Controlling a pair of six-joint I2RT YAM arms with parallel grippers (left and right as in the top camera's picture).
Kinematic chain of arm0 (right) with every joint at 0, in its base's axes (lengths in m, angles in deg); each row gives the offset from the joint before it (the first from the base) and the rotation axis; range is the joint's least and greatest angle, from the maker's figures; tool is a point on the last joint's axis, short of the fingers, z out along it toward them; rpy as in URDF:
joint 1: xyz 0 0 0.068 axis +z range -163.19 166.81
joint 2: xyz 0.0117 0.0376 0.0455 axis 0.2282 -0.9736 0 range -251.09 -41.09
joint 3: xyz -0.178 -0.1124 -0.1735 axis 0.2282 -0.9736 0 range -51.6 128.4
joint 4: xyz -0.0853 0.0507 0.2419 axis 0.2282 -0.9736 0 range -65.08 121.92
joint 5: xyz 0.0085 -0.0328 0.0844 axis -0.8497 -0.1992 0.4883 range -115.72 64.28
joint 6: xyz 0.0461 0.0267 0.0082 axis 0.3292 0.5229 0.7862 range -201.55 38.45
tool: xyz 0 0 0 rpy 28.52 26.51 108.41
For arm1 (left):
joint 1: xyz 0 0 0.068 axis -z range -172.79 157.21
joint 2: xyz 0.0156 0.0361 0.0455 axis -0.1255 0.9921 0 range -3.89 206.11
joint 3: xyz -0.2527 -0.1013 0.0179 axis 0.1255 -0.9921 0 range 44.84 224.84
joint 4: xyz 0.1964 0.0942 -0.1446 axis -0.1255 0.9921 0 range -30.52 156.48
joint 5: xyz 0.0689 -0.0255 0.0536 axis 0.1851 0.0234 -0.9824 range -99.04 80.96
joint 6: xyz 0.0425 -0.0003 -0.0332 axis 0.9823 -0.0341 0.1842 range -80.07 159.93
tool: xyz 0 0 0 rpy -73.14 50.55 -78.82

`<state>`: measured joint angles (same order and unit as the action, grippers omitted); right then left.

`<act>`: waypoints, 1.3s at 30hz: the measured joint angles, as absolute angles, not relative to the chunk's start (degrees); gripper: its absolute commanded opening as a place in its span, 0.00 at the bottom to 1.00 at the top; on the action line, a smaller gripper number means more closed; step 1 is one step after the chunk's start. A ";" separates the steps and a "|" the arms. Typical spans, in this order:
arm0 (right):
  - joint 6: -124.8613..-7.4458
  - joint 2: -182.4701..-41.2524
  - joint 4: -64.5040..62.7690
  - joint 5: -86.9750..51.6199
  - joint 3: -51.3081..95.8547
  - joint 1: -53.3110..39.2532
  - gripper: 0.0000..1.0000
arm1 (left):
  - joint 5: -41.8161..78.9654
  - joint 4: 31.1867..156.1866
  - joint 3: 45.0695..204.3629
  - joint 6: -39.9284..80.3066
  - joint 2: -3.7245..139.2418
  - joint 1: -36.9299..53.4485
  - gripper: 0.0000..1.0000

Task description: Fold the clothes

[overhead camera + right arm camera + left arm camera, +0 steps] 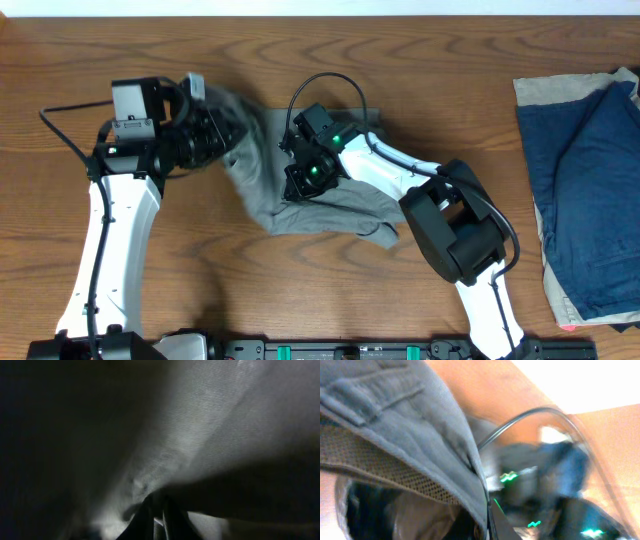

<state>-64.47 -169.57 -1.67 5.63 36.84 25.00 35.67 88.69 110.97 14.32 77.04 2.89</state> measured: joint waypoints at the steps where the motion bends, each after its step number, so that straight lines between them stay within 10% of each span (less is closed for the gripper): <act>1: -64.67 -169.53 -1.88 5.39 36.84 24.92 0.05 | 38.01 85.87 110.99 12.09 77.02 2.85 0.06; 17: -65.78 -166.58 -9.97 -2.21 37.87 22.90 0.34 | 41.81 98.55 111.01 13.62 76.95 3.64 0.06; 39: -68.65 -159.85 -17.69 -23.04 29.61 6.03 0.32 | 39.43 99.51 111.03 16.00 76.95 5.30 0.06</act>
<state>-68.65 -159.85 -17.69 -23.04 29.61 6.03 39.43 99.51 111.03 16.00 76.95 5.30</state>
